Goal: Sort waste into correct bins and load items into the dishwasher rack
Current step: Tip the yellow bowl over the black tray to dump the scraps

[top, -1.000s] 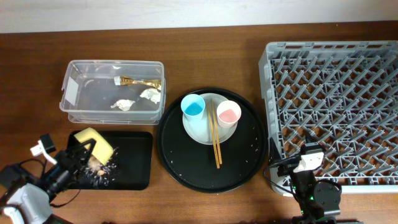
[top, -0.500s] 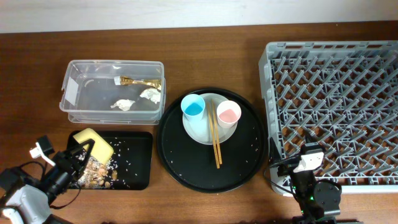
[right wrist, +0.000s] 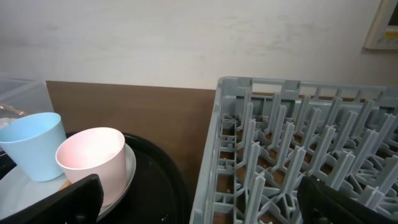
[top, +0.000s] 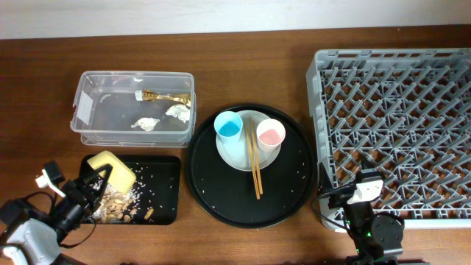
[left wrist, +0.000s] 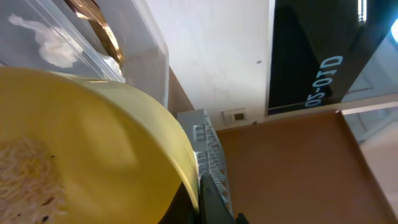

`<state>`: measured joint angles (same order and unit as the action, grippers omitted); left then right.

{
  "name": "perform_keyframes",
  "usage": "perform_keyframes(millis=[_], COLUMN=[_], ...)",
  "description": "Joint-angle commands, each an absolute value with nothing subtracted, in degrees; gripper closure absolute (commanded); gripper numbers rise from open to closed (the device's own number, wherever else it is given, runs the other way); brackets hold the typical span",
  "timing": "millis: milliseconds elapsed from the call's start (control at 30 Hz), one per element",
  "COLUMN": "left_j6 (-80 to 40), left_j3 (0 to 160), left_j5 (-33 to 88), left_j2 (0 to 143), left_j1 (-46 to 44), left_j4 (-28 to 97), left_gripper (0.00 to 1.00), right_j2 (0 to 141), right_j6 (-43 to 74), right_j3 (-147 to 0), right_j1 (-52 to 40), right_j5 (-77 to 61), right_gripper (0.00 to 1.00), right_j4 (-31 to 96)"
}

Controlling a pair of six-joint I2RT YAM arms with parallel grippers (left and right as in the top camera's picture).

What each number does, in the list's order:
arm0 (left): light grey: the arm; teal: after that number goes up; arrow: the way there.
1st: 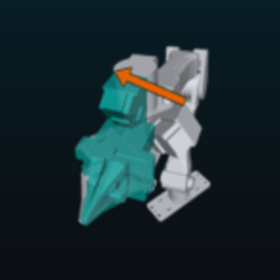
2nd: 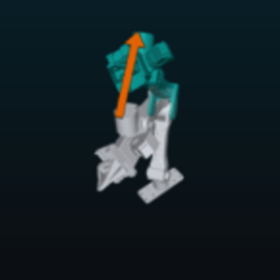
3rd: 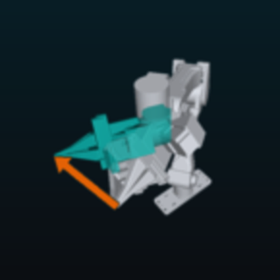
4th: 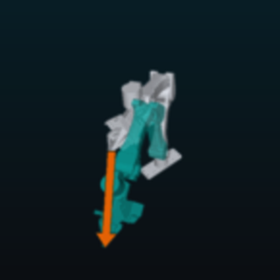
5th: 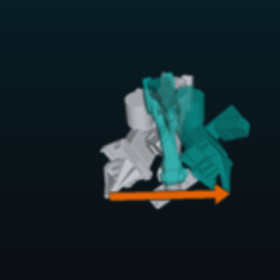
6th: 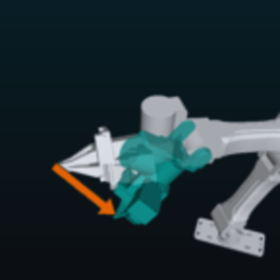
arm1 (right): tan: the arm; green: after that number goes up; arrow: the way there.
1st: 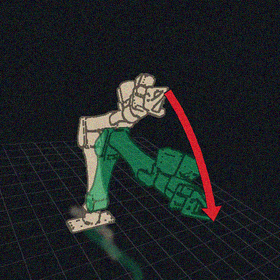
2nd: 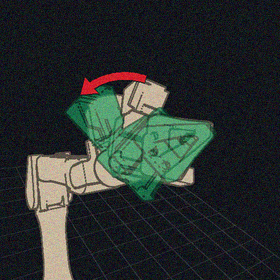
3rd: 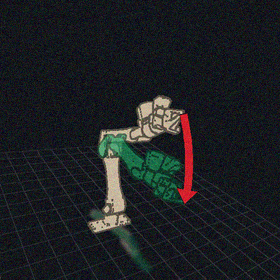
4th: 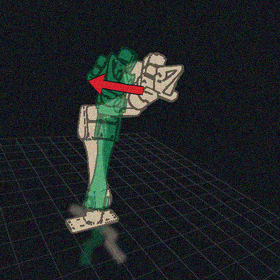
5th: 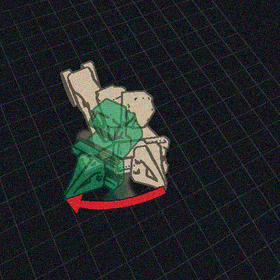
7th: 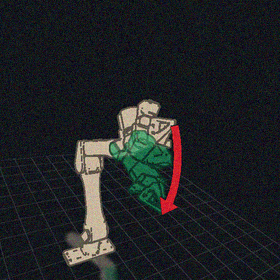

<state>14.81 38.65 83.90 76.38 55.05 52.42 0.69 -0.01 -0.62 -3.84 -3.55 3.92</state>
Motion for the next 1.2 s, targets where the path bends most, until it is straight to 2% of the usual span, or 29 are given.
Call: perform_keyframes(millis=[0, 133, 233, 533, 667, 733, 767, 1000, 1167], left_j6=[16.36, 15.09, 15.86, 15.51, 14.85, 14.90, 14.85, 15.07, 13.39], left_j3=[38.24, 38.24, 38.24, 38.22, 38.22, 38.24, 38.24, 38.24, 38.24], left_j5=[87.68, 87.70, 87.29, 87.24, 87.26, 87.05, 87.05, 86.80, 82.19], left_j2=[75.40, 75.40, 75.42, 75.40, 75.40, 75.40, 75.40, 75.40, 75.42], left_j1=[55.29, 55.29, 55.29, 55.29, 55.29, 55.29, 55.29, 55.29, 55.29], left_j4=[51.70, 54.72, 50.85, 53.01, 57.23, 55.66, 55.07, 56.62, 50.85], left_gripper=[1.00, 1.00, 1.00, 1.00, 0.96, 0.96, 1.00, 1.00, 1.00], right_j2=[0.36, 0.36, 0.36, 0.36, 0.36, 0.36, 0.36, 0.36, 0.36], right_j6=[0.23, 0.23, 0.21, 0.23, 0.23, 0.23, 0.23, 0.23, 0.23], right_j3=[-0.32, -0.32, -0.32, -0.32, -0.32, -0.32, -0.32, -0.32, -0.32], right_j1=[-4.05, -4.05, -4.05, -4.05, -4.05, -4.05, -4.05, -4.05, -4.05], right_j5=[-4.05, -4.05, -4.05, -4.05, -4.05, -4.05, -4.05, -4.05, -4.05], right_gripper=[0.02, 0.02, 0.02, 0.02, 0.02, 0.02, 0.02, 0.02, 0.02], right_j4=[4.14, 4.14, 4.14, 4.14, 4.14, 4.14, 4.14, 4.14, 4.14])
